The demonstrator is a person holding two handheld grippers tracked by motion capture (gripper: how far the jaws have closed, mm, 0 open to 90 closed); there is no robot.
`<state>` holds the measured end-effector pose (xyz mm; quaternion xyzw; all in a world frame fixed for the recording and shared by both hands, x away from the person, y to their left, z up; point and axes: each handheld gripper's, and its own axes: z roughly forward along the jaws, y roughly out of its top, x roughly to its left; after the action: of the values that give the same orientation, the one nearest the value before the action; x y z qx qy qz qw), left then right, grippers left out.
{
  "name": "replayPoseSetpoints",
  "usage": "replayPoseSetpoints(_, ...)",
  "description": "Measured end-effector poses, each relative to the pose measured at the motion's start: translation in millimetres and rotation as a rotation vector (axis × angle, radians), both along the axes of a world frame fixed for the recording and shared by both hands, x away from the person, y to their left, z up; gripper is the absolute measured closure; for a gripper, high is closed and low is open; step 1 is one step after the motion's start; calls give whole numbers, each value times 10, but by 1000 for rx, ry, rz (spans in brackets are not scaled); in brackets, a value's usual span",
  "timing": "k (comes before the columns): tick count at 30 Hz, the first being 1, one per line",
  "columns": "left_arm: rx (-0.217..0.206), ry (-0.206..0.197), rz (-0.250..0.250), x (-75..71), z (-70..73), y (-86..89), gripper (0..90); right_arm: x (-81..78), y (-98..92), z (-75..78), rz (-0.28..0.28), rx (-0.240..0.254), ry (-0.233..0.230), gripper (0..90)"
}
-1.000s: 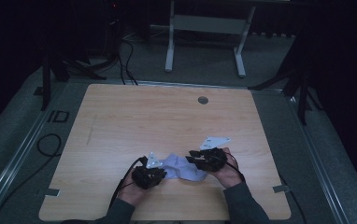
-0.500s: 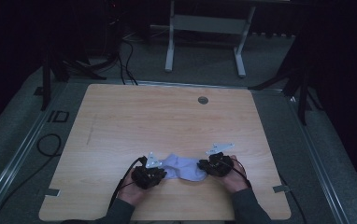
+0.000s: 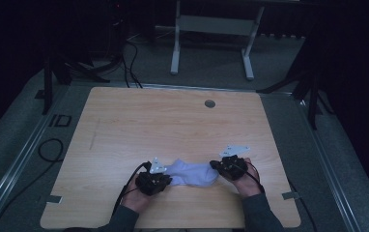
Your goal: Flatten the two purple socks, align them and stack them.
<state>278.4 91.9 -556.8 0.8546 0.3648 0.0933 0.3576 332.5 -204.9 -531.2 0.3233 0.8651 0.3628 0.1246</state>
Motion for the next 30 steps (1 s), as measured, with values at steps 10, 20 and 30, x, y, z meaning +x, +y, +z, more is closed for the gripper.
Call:
replayPoseSetpoints(10, -6, 20, -11, 8, 6, 29, 805, 71, 7, -182, -17, -30, 46, 880)
replayPoseSetpoints(20, 11, -5, -36, -24, 21, 2, 720, 66, -60, -151, -39, 27, 44, 696)
replayPoseSetpoints(30, -50, -45, 18, 27, 135, 180, 666, 89, -276, -118, -124, 116, 73, 513)
